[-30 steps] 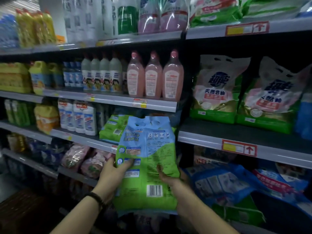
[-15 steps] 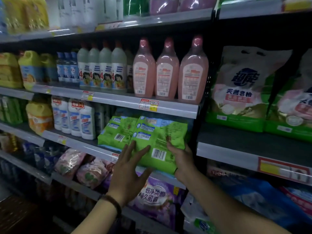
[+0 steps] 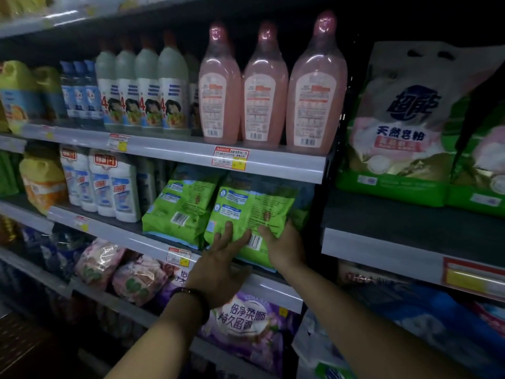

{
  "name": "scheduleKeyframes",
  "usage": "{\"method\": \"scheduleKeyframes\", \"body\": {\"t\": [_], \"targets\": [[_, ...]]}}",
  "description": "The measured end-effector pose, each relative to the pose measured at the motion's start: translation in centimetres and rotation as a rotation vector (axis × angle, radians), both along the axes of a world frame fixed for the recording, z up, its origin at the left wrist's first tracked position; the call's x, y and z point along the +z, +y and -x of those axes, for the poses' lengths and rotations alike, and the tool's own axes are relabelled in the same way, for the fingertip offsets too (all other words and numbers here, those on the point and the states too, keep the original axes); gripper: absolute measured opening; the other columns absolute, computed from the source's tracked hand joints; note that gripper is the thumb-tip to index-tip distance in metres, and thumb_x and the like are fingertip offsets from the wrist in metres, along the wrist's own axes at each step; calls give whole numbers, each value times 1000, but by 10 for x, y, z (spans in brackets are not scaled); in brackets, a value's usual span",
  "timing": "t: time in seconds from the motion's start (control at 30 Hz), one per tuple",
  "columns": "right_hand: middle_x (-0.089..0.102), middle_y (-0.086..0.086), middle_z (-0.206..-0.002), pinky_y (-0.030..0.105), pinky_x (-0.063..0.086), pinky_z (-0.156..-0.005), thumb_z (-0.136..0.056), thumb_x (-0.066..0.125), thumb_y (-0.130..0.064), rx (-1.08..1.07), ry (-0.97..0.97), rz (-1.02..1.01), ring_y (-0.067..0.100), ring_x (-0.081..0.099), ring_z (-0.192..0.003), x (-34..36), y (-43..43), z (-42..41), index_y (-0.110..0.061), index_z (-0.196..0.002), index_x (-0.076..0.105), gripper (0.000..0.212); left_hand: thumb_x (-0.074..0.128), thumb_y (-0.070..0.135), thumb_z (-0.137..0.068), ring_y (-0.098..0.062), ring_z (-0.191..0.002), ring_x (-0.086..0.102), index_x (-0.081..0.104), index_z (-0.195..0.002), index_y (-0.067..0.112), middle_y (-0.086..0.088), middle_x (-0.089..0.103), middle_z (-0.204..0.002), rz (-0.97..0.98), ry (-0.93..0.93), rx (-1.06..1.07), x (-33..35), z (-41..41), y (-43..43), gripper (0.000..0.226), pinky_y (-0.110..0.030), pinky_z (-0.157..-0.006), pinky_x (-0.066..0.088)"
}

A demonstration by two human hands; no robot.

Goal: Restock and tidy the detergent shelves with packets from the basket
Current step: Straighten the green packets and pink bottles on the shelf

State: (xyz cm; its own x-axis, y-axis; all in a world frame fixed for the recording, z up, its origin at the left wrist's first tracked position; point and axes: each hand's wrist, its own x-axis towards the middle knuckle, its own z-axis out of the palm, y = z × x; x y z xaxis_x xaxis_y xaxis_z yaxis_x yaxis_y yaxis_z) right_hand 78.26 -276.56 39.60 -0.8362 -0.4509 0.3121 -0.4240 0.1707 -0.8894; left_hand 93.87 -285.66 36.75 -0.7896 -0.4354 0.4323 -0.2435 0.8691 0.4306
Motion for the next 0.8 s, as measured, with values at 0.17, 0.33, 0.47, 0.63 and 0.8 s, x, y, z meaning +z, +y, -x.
{"method": "scheduleKeyframes", "body": {"t": [0.17, 0.33, 0.47, 0.63, 0.8], "targets": [[73, 13, -127, 48, 57, -95, -92, 72, -54, -7, 126, -319, 37, 70, -115, -10, 13, -9, -15, -129, 48, 58, 72, 41, -89, -30, -141, 54, 1, -156, 63, 11, -25, -169, -67, -243, 26, 18, -7, 17, 100, -42, -102, 52], [70, 14, -133, 43, 56, -100, -97, 69, -41, 180, 243, -554, 36, 67, -122, 12, 62, -26, -11, -139, 54, 53, 66, 38, -93, -34, -157, 26, 14, -166, 33, -7, 11, -175, -48, -385, 118, 42, -4, 46, 89, -45, -123, 35], [71, 14, -126, 40, 54, -97, -88, 61, -46, 279, 337, -587, 34, 66, -119, 10, 133, -55, -15, -124, 64, 48, 66, 47, -89, -26, -154, 34, 22, -163, 8, -11, 32, -167, -219, -269, 62, 14, -16, 107, 94, -29, -123, 28], [72, 4, -112, 30, 55, -87, -94, 63, -37, 365, 256, -701, 20, 69, -105, -4, 224, -67, -22, -111, 65, 23, 70, 32, -91, -24, -141, 50, 39, -155, 16, -7, 53, -153, -234, -306, -51, -8, -21, 184, 73, -24, -111, 35], [59, -11, -99, 12, 40, -68, -99, 61, -39, 303, 217, -711, 11, 54, -94, -20, 300, -59, -38, -89, 54, 12, 62, 61, -79, -20, -134, 58, 47, -148, 29, 3, 59, -149, -204, -394, -92, -9, -16, 243, 77, -25, -109, 43]]}}
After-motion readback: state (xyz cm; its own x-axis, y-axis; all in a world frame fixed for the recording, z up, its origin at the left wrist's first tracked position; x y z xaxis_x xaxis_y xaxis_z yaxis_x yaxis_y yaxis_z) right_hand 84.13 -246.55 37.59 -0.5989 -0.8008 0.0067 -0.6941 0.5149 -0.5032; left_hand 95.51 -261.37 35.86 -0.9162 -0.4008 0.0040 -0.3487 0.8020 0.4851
